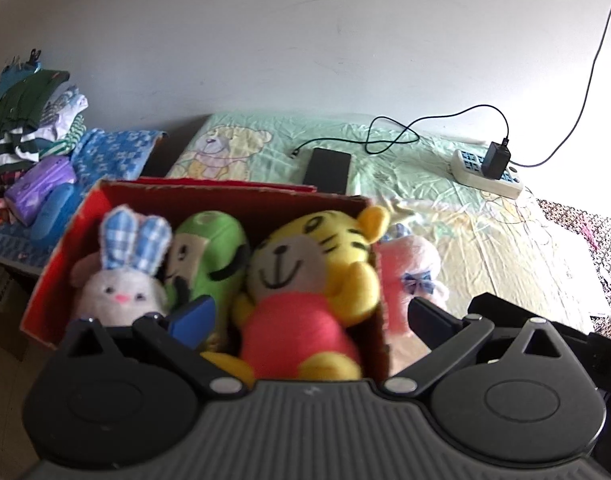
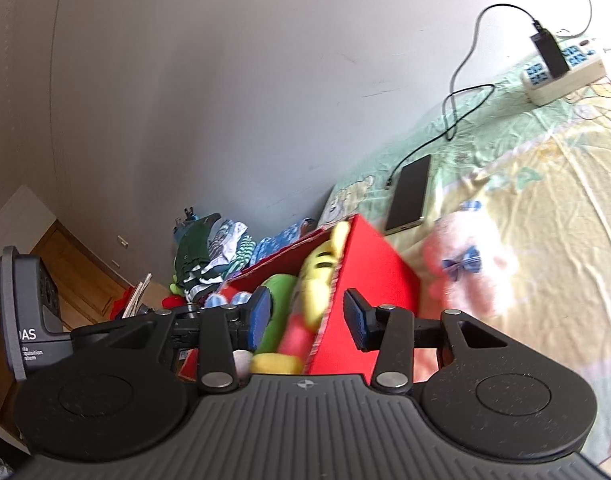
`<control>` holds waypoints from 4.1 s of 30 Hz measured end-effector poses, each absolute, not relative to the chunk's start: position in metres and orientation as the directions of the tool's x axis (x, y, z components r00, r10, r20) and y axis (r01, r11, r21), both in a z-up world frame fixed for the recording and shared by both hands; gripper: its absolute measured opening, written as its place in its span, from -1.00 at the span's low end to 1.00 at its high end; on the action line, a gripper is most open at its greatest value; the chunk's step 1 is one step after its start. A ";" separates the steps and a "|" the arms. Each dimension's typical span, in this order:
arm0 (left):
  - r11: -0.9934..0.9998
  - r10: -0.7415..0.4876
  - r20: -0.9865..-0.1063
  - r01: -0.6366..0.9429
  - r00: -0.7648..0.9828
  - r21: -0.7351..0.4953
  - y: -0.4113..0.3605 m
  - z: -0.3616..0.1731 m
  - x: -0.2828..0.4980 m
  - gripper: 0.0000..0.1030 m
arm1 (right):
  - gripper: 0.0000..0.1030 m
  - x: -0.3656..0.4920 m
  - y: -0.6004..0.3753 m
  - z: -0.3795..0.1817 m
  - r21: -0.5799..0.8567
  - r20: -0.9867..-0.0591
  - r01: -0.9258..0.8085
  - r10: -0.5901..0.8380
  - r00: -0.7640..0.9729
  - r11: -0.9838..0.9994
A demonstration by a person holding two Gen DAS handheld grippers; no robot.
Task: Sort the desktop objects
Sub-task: 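Move both grippers to the pink bunny plush with blue bow, then close both grippers on the pink bunny plush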
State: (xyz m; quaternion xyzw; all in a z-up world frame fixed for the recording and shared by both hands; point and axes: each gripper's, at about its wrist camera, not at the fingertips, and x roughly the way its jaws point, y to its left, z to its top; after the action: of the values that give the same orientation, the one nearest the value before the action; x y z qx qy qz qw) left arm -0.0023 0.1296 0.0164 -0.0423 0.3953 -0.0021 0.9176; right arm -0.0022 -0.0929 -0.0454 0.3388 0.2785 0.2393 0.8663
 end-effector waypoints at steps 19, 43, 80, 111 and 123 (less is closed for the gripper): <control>0.978 -0.197 -0.718 0.189 0.667 -0.093 0.021 -0.017 -0.001 0.93 | -0.12 -0.003 -0.182 -0.092 0.764 -0.420 -0.034 0.537 0.731 0.644; 0.980 -0.122 -0.791 0.198 0.600 -0.001 -0.010 -0.109 0.057 0.83 | -0.12 0.073 -0.196 -0.153 0.775 -0.506 -0.007 0.627 0.592 0.632; 0.948 -0.215 -0.822 0.316 0.527 -0.045 -0.019 -0.119 0.063 0.65 | -0.58 0.088 -0.178 -0.153 0.816 -0.469 -0.112 0.764 0.443 0.567; 0.803 -0.430 -0.798 0.582 0.423 -0.124 -0.048 -0.099 -0.032 0.72 | -0.31 -0.032 -0.233 -0.145 0.796 -0.565 0.166 0.617 0.547 0.582; 0.843 -0.485 -0.781 0.448 0.392 -0.299 -0.038 -0.092 0.020 0.72 | 0.06 -0.007 -0.266 -0.151 0.848 -0.495 0.234 0.554 0.669 0.475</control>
State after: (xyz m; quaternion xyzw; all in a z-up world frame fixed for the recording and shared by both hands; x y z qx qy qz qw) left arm 0.0205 -0.0380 -0.0925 -0.0196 0.4750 -0.2798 0.8341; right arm -0.0074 -0.2656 -0.1510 0.5014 0.3931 0.1047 0.7636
